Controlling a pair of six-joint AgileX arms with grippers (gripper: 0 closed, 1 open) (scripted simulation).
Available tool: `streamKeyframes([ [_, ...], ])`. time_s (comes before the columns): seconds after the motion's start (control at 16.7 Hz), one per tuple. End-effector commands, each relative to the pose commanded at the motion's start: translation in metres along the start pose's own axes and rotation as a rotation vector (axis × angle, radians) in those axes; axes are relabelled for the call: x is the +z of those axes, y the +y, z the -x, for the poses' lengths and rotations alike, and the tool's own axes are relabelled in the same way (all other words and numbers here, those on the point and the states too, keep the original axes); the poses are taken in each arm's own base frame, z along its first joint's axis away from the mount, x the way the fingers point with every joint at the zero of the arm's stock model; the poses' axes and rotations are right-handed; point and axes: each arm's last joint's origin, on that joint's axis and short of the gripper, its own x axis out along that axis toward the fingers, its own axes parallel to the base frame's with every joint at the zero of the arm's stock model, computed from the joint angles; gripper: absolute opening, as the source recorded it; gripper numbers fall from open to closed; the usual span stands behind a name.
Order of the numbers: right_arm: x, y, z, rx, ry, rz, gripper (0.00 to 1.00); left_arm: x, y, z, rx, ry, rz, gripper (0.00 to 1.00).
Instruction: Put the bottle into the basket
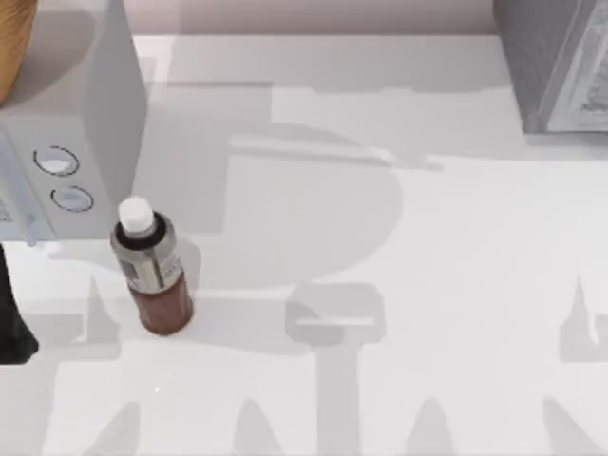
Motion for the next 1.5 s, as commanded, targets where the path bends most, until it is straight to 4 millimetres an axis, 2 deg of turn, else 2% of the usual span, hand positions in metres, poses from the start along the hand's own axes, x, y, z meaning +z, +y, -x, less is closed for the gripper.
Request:
streamKeyframes([
  [0.36,0.000,0.000,0.000,0.000,0.000,0.000,1.00,0.003,-0.001,-0.006,-0.061,-0.003,-0.012,1.00],
  [0.72,0.000,0.000,0.000,0.000,0.000,0.000,1.00,0.000,-0.002,-0.035,-0.275,0.019,-0.045,1.00],
  [0.9,0.000,0.000,0.000,0.000,0.000,0.000,1.00,-0.012,-0.001,-0.052,-0.400,0.052,-0.052,1.00],
  [1.14,0.000,0.000,0.000,0.000,0.000,0.000,1.00,-0.037,0.003,-0.070,-0.555,0.098,-0.045,1.00],
  [1.5,0.000,0.000,0.000,0.000,0.000,0.000,1.00,-0.069,0.005,-0.077,-0.746,0.105,-0.039,1.00],
])
